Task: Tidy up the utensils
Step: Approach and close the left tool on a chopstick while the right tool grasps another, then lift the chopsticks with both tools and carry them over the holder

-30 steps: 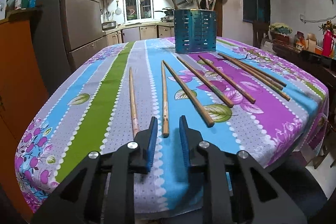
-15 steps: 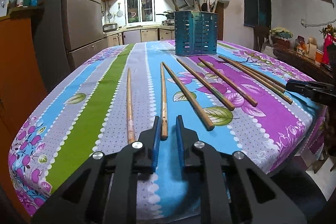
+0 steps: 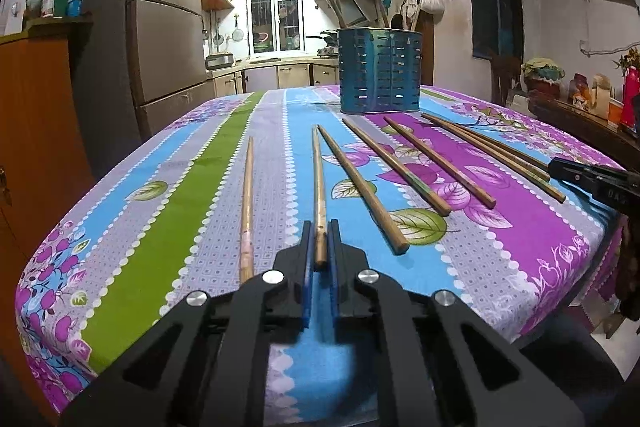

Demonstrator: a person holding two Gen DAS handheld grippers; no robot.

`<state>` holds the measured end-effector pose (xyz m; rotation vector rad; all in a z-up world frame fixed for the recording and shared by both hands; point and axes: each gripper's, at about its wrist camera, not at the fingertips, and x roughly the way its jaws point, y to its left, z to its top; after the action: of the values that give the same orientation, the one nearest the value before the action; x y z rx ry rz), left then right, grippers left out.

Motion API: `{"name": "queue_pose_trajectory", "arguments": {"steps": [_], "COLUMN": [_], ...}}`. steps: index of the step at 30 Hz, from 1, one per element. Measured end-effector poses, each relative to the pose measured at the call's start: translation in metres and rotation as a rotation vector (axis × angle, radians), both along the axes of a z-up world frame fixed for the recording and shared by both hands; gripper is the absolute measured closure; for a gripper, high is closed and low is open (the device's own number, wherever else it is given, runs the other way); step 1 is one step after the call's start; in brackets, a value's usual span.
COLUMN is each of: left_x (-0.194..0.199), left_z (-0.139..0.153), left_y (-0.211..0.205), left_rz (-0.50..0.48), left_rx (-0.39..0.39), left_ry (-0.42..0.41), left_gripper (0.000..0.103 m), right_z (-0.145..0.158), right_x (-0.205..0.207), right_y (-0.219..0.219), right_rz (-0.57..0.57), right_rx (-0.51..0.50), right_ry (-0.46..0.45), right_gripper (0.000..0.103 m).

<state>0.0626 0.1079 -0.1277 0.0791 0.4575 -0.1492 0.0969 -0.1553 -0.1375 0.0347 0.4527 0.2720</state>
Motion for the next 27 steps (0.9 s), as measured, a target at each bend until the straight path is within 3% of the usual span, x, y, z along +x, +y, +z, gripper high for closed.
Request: {"name": "queue_pose_trajectory", "arguments": {"steps": [6, 11, 21, 27], "left_x": [-0.004, -0.013, -0.003, 0.038], "left_z": [0.008, 0.033, 0.122, 0.162], "left_y": [0.001, 0.004, -0.001, -0.005], "left_rz": [0.009, 0.003, -0.032, -0.053], "left_rx": [-0.007, -0.014, 0.001, -0.039], "left_ry": [-0.01, -0.059, -0.26, -0.275], "left_gripper": [0.098, 0.098, 0.098, 0.098], "right_z": [0.009, 0.044, 0.136, 0.175], "right_x": [-0.006, -0.024, -0.035, 0.0], "right_y": [-0.007, -0.017, -0.024, -0.023], "right_rz": [-0.014, -0.017, 0.032, 0.07], "right_rx": [0.016, -0.003, -0.069, -0.097], "right_ry": [-0.017, -0.09, -0.287, -0.323], "right_gripper": [0.095, 0.096, 0.096, 0.096]}}
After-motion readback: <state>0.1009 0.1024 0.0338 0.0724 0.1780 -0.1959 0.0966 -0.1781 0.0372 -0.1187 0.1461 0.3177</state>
